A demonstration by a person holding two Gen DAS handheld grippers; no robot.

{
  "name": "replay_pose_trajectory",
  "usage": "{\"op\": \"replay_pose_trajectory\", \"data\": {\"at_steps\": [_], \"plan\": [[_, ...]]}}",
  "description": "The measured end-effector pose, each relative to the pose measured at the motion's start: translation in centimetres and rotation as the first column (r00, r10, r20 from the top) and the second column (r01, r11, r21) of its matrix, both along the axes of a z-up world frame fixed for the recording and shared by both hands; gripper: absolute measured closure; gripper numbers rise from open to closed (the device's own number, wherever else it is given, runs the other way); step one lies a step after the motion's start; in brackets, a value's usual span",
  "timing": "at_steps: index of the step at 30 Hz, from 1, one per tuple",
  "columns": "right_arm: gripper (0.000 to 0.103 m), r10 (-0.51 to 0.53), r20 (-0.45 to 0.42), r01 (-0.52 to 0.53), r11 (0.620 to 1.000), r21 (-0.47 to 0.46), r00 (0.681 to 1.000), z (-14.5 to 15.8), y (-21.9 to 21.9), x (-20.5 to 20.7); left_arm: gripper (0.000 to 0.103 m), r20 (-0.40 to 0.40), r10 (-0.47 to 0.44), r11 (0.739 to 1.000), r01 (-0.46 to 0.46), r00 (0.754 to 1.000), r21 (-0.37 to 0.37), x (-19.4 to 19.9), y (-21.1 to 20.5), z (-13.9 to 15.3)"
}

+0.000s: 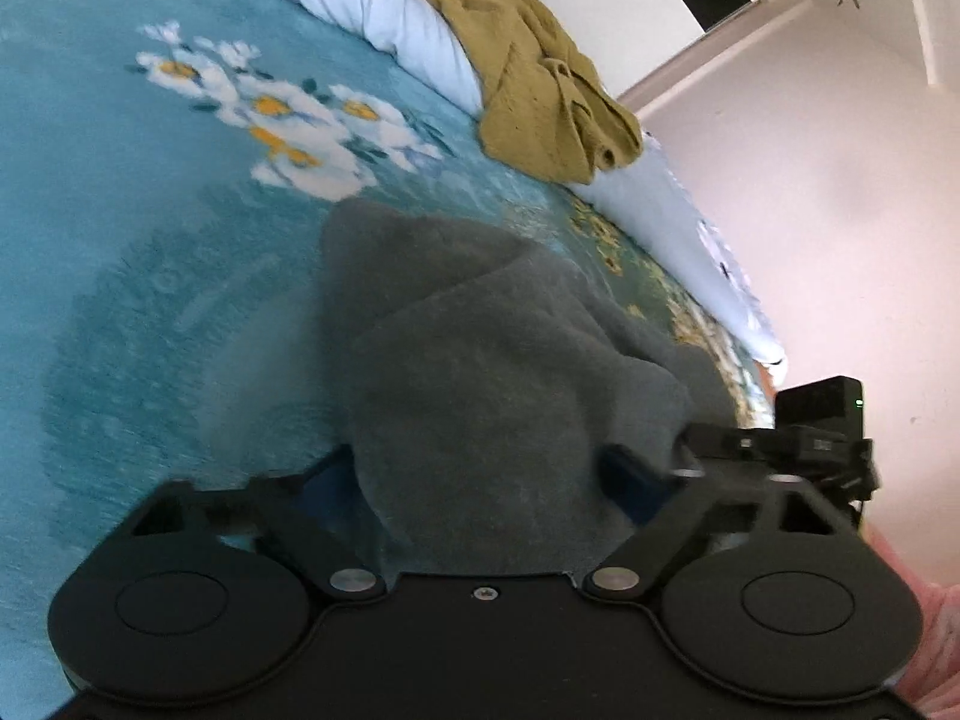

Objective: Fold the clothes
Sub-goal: 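Grasp the folded sweatshirt bundle with both grippers, then carry the folded sweatshirt with both grippers toward the stack of blue clothes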

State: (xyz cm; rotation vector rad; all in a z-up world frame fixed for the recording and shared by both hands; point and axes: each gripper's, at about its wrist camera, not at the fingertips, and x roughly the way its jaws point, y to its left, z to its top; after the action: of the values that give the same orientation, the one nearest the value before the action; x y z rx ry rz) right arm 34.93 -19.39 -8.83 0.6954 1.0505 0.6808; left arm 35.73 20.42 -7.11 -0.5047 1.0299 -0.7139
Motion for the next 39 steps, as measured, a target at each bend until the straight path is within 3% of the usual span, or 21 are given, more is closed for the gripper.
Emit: {"op": "replay_pose_trajectory", "data": {"at_steps": [6,12,18,24,32,39], "plan": [[0.047,-0.009,-0.001,0.009,0.999,-0.042,1.0,0.6,0.3,-0.1,0.053,0.006,0.017,1.0,-0.017,1.0,-0.011,-0.5,-0.5,0.1],[0.059,0.003,0.034,0.0,0.996,-0.093,0.999,2.5,1.2,-0.2,0.068,0.089,0.043,0.999,-0.046,0.995,0.027,-2.9,-1.0,2.4],[0.06,0.093,0.09,-0.084,0.991,-0.104,0.992,5.1,3.8,0.2,0.068,0.165,0.112,0.992,-0.12,0.98,0.037,-7.1,0.5,4.9],[0.061,0.238,0.134,-0.228,0.97,-0.087,0.962,6.5,9.8,1.3,0.068,0.214,0.282,0.957,-0.291,0.935,0.012,-11.9,5.6,6.8],[0.061,0.381,0.086,-0.367,0.919,-0.141,0.921,4.5,16.9,1.6,0.067,0.13,0.431,0.9,-0.436,0.893,0.009,-15.1,10.3,3.4],[0.054,0.382,0.039,-0.372,0.915,-0.153,0.923,3.2,17.0,1.4,0.061,0.065,0.484,0.874,-0.477,0.873,-0.095,-15.4,11.9,0.0]]}}
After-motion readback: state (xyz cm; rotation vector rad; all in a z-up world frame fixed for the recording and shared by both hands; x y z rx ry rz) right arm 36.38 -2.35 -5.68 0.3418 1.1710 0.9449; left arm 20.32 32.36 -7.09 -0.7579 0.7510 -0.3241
